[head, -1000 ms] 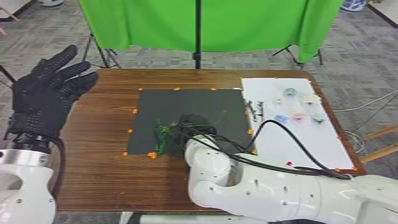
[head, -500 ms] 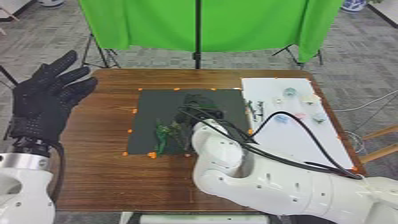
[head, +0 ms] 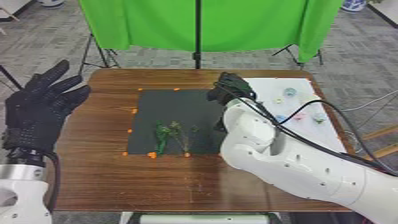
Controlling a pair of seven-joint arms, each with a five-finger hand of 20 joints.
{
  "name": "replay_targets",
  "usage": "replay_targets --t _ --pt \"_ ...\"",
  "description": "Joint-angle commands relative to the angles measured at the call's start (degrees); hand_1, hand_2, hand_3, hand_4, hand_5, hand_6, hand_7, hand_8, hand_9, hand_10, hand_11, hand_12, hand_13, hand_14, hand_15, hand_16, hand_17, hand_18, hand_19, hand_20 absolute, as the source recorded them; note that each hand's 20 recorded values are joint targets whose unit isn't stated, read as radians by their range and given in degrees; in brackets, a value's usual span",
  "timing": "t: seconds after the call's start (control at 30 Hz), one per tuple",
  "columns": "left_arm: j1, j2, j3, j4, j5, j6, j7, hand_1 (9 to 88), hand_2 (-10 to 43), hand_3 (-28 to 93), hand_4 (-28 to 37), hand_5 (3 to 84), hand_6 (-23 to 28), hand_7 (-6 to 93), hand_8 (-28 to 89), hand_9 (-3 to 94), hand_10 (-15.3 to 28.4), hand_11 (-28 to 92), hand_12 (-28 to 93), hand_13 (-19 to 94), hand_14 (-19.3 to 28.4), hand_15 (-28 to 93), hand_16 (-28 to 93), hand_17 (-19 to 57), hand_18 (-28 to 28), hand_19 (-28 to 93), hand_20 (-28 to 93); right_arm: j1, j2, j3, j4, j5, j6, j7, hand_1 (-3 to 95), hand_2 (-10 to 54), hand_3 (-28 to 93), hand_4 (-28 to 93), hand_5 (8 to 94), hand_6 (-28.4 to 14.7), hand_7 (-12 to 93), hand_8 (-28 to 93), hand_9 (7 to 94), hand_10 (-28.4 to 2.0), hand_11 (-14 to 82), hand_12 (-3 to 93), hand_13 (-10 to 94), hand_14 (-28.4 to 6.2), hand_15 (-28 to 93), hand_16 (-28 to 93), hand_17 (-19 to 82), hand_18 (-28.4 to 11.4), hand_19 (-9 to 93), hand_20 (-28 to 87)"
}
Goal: Arrange flowers
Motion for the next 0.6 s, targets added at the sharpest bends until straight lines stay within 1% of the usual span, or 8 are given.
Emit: replay_targets --t 0.03,0.13,0.2,0.3,0.47,0.5,0.57,0.6 --pt "2.1 -1.28 -0.3 -0.55 -0.19 0.84 0.22 20.8 9.4 77 -28.3 35.3 9.5 12.5 -9 29.9 19.7 27 10 24 27.2 52 -10 -6.6 23.8 64 7 -2.6 5.1 2.6 1.0 -0.6 -3.7 2.9 35.8 -5.9 73 -22 64.0 -8.3 14 -10 78.8 -18.7 21.2 15.2 83 -9.1 55 17 57 -16.9 93 22" --pt "1.8 -1.41 0.0 -0.53 -0.27 0.95 0.17 20.8 9.4 77 -28.3 35.3 9.5 12.5 -9 29.9 19.7 27 10 24 27.3 52 -10 -6.6 23.8 64 7 -3.9 5.9 3.7 1.5 0.0 -5.8 3.7 35.8 -5.9 72 -22 63.2 -8.8 13 -10 78.8 -18.7 21.6 15.4 83 -9.2 55 16 57 -17.1 93 22" --pt "2.0 -1.35 0.06 -0.56 -0.12 0.81 0.27 20.8 9.4 77 -28.3 35.3 9.5 12.5 -9 29.9 19.7 27 10 24 27.3 52 -10 -6.6 23.8 64 7 -4.5 6.4 4.2 1.8 0.5 -6.3 4.1 35.8 -5.9 72 -22 62.7 -9.0 13 -10 78.7 -18.9 21.7 15.4 83 -9.3 56 16 56 -17.2 93 22" --pt "1.8 -1.37 0.34 -0.55 -0.25 0.92 0.1 20.8 9.4 77 -28.3 35.3 9.5 12.5 -9 30.0 19.7 27 10 24 27.3 51 -10 -6.6 23.8 64 7 -4.9 7.1 4.0 2.7 0.4 -7.6 4.6 35.4 -6.0 72 -22 62.4 -9.3 13 -10 78.6 -19.1 21.9 15.4 83 -9.4 56 16 56 -17.3 93 22" --pt "1.2 -1.48 0.75 -0.4 -0.07 0.6 -0.59 20.9 9.5 77 -28.3 35.3 9.5 12.4 -9 30.0 19.7 27 10 24 27.2 51 -10 -6.6 23.8 64 7 -5.1 7.9 4.2 3.9 0.9 -8.5 4.9 34.7 -6.4 71 -22 59.2 -10.2 12 -10 78.6 -19.1 22.7 15.7 83 -9.6 57 16 56 -17.4 93 22" --pt "1.2 -1.48 0.84 -0.47 -0.11 0.81 -0.4 20.8 9.5 77 -28.3 35.3 9.5 12.4 -9 30.0 19.8 27 10 24 27.3 51 -10 -6.6 23.8 64 7 -4.9 8.0 3.9 4.1 0.9 -8.5 4.9 34.6 -6.4 71 -22 58.5 -10.4 11 -10 78.5 -19.1 22.9 15.8 83 -9.6 57 16 56 -17.4 93 22" --pt "1.1 -1.46 0.92 -0.38 -0.01 0.77 -0.49 20.8 9.5 77 -28.3 35.3 9.5 12.4 -9 30.0 19.8 27 10 24 27.3 52 -10 -6.6 23.8 64 7 -5.1 8.0 4.2 4.5 1.1 -8.8 5.1 34.5 -6.4 71 -22 57.8 -10.6 11 -9 78.5 -19.1 23.4 15.9 83 -9.6 57 16 56 -17.6 93 23" --pt "0.8 -1.58 0.89 -0.33 0.03 0.61 -0.88 20.8 9.5 77 -28.3 35.3 9.5 12.5 -9 30.0 19.8 27 10 24 27.3 52 -10 -6.6 23.8 64 7 -5.2 7.8 4.5 4.7 1.4 -8.9 5.1 34.4 -6.4 71 -22 57.6 -10.5 11 -9 78.5 -19.1 23.6 15.9 83 -9.6 57 16 56 -17.6 93 23"
